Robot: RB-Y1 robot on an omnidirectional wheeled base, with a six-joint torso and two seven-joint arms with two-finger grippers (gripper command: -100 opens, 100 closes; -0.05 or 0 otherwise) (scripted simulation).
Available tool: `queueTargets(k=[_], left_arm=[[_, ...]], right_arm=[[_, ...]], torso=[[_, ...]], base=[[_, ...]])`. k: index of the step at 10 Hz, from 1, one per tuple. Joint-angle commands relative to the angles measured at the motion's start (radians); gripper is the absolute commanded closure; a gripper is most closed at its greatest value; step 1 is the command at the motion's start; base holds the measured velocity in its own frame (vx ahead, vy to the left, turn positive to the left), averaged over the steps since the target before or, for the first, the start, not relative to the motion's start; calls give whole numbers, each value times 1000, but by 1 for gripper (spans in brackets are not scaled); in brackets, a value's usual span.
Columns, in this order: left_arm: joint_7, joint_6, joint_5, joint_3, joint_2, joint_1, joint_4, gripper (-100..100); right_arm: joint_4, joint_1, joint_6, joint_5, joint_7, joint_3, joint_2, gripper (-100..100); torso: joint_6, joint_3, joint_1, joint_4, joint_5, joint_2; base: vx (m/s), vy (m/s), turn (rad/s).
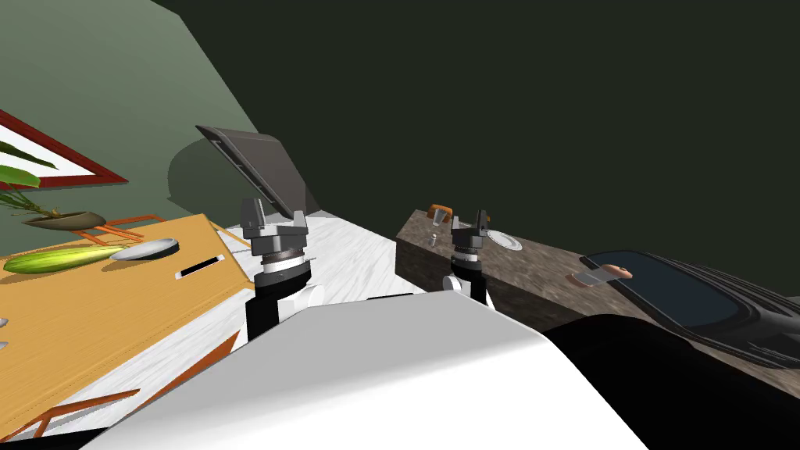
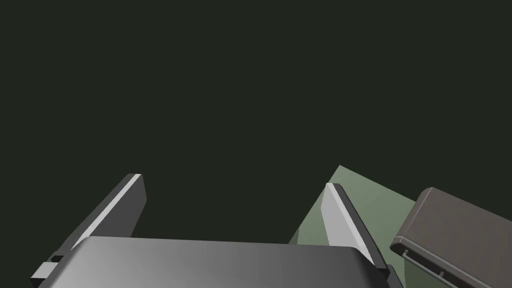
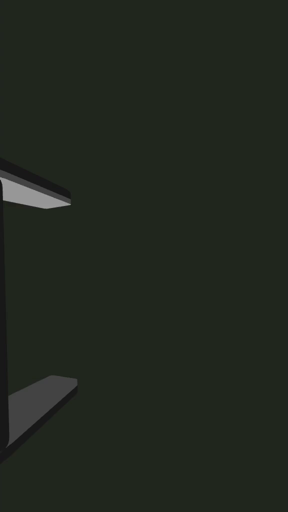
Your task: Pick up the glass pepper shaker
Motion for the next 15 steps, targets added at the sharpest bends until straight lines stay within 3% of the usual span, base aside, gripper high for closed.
queueTargets(k=[1,5,15], left_arm=[[0,0,0,0,0,0,0,0],[0,0,0,0,0,0,0,0],[0,0,0,0,0,0,0,0]], right_arm=[[16,-6,9,13,11,-10,-42,-100],[108,-44,58,89,68,-70,-104,-100],[349,-140,189,282,225,-224,-105,-100]], torso=[[0,0,0,0,0,0],[0,-2,8,-1,2,-3],[0,-2,11,-1,3,-4]], base=[[4,32,-38],[28,122,-93],[15,169,-108]])
